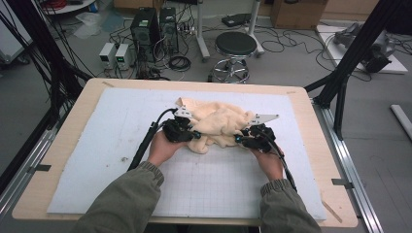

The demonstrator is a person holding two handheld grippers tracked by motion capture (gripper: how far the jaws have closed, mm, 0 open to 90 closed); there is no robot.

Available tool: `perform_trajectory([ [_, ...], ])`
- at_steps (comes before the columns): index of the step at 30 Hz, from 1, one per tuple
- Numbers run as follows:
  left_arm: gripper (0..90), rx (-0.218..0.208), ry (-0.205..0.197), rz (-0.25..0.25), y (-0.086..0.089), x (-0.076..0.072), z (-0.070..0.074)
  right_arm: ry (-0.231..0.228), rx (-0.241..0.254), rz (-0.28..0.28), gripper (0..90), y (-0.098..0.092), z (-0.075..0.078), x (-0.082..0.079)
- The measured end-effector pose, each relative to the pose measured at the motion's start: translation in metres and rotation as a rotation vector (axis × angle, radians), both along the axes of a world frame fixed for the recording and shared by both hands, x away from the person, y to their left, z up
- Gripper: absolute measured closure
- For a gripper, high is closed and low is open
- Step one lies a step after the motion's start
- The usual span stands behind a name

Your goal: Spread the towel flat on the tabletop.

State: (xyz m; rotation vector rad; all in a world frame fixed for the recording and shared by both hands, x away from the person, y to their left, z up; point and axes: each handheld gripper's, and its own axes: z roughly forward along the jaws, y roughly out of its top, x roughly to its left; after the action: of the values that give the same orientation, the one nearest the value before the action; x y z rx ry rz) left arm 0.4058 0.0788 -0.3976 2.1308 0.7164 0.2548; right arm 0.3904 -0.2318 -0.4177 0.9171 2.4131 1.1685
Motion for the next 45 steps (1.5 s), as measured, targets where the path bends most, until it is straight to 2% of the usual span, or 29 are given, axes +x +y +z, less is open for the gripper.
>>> perform_trajectory([
  [1, 80.2, 0.0, 0.0, 0.0, 0.0, 0.0, 0.0, 0.0, 0.01, 0.015, 74.7, 0.0, 0.003, -0.002],
  [2, 80.6, -0.012, -0.017, 0.002, 0.007, -0.004, 0.009, -0.019, 0.016, 0.035, 75.6, 0.001, 0.008, -0.005],
  [4, 80.8, -0.008, -0.034, 0.003, 0.016, -0.012, 0.018, -0.041, 0.025, 0.063, 76.1, 0.002, 0.016, -0.01],
  [5, 80.9, -0.008, -0.034, 0.003, 0.016, -0.012, 0.018, -0.046, 0.028, 0.078, 76.1, 0.003, 0.021, -0.013],
  [6, 80.9, 0.002, -0.056, 0.001, 0.026, -0.023, 0.028, -0.045, 0.03, 0.098, 76.2, 0.004, 0.026, -0.016],
  [9, 80.9, 0.009, -0.091, 0.0, 0.043, -0.046, 0.041, -0.064, 0.048, 0.165, 76.1, 0.01, 0.043, -0.028],
  [14, 81.0, 0.036, -0.147, 0.005, 0.071, -0.095, 0.051, -0.061, 0.027, 0.284, 75.9, 0.033, 0.065, -0.058],
  [15, 81.0, 0.036, -0.147, 0.005, 0.071, -0.095, 0.051, -0.06, 0.023, 0.305, 75.9, 0.039, 0.067, -0.066],
  [16, 80.9, 0.04, -0.148, 0.013, 0.085, -0.114, 0.049, -0.051, 0.021, 0.338, 75.6, 0.046, 0.068, -0.074],
  [17, 80.9, 0.047, -0.142, 0.016, 0.091, -0.124, 0.046, -0.047, 0.018, 0.354, 75.6, 0.05, 0.067, -0.079],
  [18, 80.9, 0.047, -0.142, 0.016, 0.091, -0.124, 0.046, -0.042, 0.015, 0.378, 75.6, 0.055, 0.066, -0.086],
  [19, 80.9, 0.049, -0.12, 0.022, 0.103, -0.142, 0.038, -0.025, 0.01, 0.397, 75.6, 0.06, 0.063, -0.093],
  [21, 80.9, 0.041, -0.091, 0.025, 0.113, -0.16, 0.029, 0.003, 0.023, 0.432, 75.6, 0.068, 0.055, -0.104],
  [22, 80.9, 0.029, -0.067, 0.021, 0.118, -0.168, 0.025, 0.014, 0.024, 0.45, 75.6, 0.072, 0.049, -0.11],
  [23, 80.9, 0.029, -0.067, 0.021, 0.118, -0.168, 0.025, 0.036, 0.017, 0.462, 75.6, 0.075, 0.043, -0.115],
  [24, 80.9, 0.019, -0.052, 0.017, 0.121, -0.174, 0.02, 0.036, 0.017, 0.462, 75.6, 0.075, 0.043, -0.115],
  [25, 80.9, 0.022, -0.022, 0.013, 0.124, -0.184, 0.01, 0.062, 0.003, 0.484, 75.6, 0.081, 0.031, -0.124],
  [27, 79.9, 0.037, 0.001, -0.006, 0.124, -0.187, 0.002, 0.076, -0.023, 0.496, 75.2, 0.085, 0.021, -0.128],
  [28, 78.2, 0.031, 0.018, -0.02, 0.123, -0.187, -0.001, 0.081, -0.03, 0.496, 74.8, 0.086, 0.017, -0.129],
  [31, 67.2, 0.033, 0.018, -0.049, 0.122, -0.185, 0.003, 0.089, -0.03, 0.49, 70.2, 0.084, 0.014, -0.13],
  [33, 60.5, 0.017, -0.005, -0.055, 0.123, -0.186, 0.009, 0.087, -0.018, 0.485, 62.7, 0.081, 0.018, -0.131],
  [39, 47.1, 0.004, -0.086, -0.065, 0.13, -0.184, 0.032, 0.044, 0.031, 0.461, 51.1, 0.058, 0.036, -0.137],
  [41, 43.7, -0.018, -0.113, -0.062, 0.13, -0.179, 0.038, 0.024, 0.032, 0.428, 49.7, 0.049, 0.04, -0.136],
  [45, 41.8, -0.045, -0.141, -0.051, 0.129, -0.164, 0.05, -0.004, 0.048, 0.351, 48.5, 0.034, 0.041, -0.127],
])
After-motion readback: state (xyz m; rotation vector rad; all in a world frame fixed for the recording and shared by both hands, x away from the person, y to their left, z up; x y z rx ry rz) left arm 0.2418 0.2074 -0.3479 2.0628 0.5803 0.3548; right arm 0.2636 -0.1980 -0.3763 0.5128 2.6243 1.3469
